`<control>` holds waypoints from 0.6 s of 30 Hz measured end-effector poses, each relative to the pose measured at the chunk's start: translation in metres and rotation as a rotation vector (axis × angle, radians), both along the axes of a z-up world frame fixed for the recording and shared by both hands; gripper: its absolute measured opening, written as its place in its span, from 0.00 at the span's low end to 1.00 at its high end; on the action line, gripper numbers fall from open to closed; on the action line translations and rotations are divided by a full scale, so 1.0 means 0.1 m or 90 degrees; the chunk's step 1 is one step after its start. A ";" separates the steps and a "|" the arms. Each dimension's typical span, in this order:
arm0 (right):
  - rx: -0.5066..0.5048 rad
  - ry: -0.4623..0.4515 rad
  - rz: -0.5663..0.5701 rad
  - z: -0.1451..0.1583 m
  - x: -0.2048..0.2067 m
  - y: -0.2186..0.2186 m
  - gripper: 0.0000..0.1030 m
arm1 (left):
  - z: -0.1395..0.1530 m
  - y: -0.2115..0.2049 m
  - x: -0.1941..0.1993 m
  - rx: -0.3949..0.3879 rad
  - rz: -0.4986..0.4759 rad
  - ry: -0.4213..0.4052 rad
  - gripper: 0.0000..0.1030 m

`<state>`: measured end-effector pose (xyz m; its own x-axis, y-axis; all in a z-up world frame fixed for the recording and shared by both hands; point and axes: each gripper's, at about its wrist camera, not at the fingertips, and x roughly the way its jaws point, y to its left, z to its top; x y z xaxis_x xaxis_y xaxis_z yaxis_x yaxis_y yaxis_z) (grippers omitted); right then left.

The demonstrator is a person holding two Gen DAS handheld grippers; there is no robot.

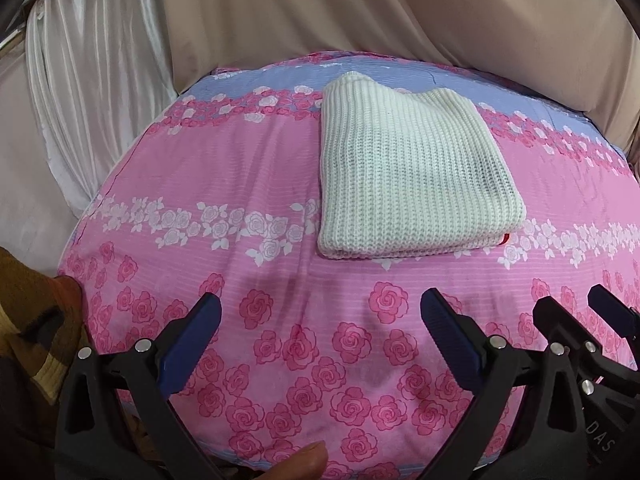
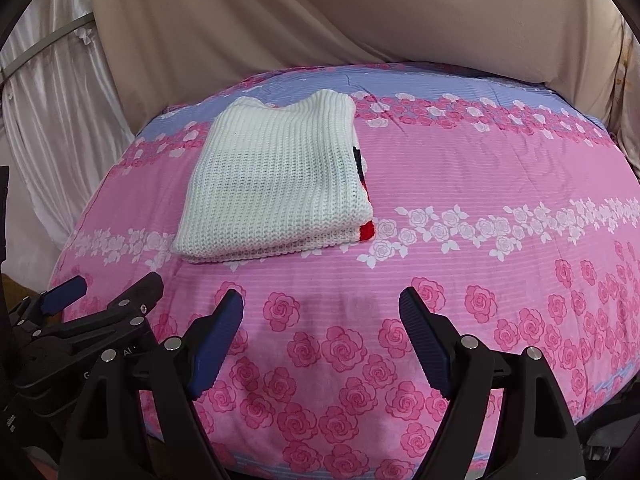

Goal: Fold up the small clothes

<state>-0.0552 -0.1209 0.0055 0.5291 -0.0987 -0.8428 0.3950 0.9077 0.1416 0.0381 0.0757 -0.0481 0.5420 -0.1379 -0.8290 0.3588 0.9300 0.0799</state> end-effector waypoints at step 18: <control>0.141 0.008 -0.031 -0.58 0.74 -0.92 0.83 | -0.24 0.08 0.77 -0.118 0.033 0.088 0.95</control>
<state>0.0189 -0.2129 -0.0523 0.5170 0.0646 -0.8535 0.4409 0.8346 0.3302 0.1148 0.0837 -0.0717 0.4349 -0.2695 -0.8592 0.3052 0.9418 -0.1409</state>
